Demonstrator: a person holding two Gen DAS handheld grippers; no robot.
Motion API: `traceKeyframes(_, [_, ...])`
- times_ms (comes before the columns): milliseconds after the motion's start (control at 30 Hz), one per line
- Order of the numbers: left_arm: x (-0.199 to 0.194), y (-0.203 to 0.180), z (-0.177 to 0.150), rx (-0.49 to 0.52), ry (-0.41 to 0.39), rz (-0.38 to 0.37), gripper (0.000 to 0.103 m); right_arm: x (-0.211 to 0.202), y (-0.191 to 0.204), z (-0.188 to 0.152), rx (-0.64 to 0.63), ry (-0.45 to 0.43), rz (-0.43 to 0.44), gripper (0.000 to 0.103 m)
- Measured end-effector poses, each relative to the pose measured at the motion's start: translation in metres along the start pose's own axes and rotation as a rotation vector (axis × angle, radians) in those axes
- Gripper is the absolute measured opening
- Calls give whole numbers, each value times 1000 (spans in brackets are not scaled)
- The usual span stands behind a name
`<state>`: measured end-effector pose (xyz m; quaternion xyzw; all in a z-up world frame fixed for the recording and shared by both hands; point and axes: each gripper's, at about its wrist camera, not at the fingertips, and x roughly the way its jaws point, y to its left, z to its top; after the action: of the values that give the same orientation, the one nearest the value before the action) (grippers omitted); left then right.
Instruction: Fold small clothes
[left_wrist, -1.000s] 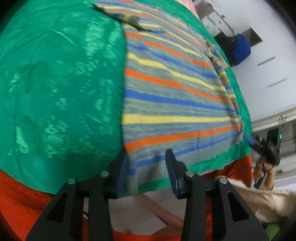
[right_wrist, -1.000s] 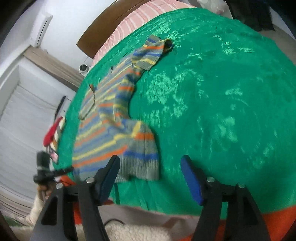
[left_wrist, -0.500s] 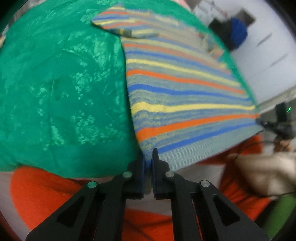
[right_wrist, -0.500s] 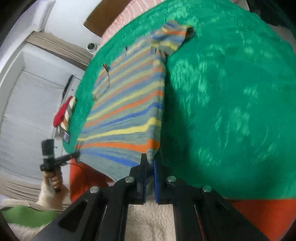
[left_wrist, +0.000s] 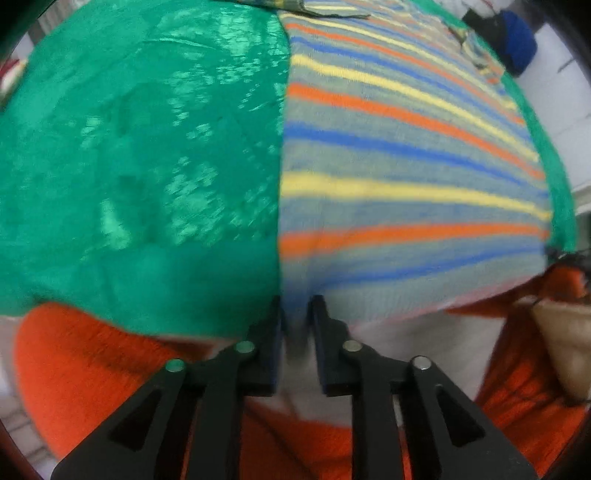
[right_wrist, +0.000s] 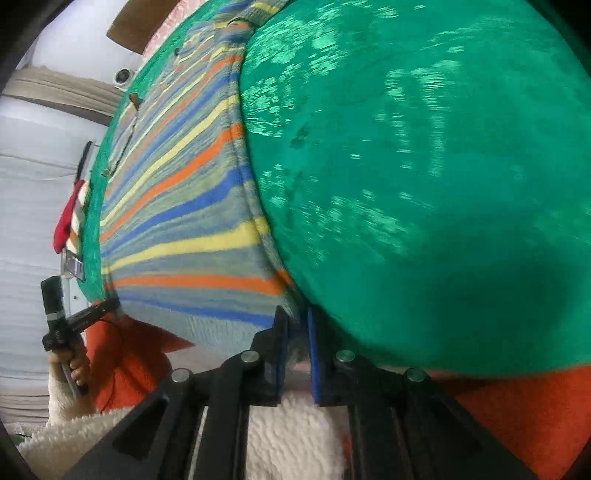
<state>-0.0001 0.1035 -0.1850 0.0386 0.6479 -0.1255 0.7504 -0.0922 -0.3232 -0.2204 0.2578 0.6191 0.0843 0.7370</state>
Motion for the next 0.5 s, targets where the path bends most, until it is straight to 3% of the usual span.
traceKeyframes(33, [-5, -1, -4, 15, -5, 35, 18, -5, -4, 0, -10, -2, -27, 27])
traceKeyframes(133, [-32, 3, -12, 28, -57, 71, 24, -31, -5, -3, -71, -38, -175, 27])
traceKeyframes(200, [-59, 6, -7, 0, -145, 66, 52, -54, 2, 3, -121, -98, -229, 27])
traceKeyframes(300, [-92, 8, 13, -52, -332, 59, 84, -82, 28, 32, -249, -223, -307, 33])
traceKeyframes(367, [-103, 8, 31, -89, -451, 52, 89, -92, 52, 63, -365, -303, -345, 45])
traceKeyframes(400, [-101, 5, 39, -109, -505, 49, 89, -94, 65, 80, -426, -346, -351, 46])
traceKeyframes(500, [-90, -4, 63, -155, -559, 84, 89, -77, 105, 134, -611, -396, -366, 47])
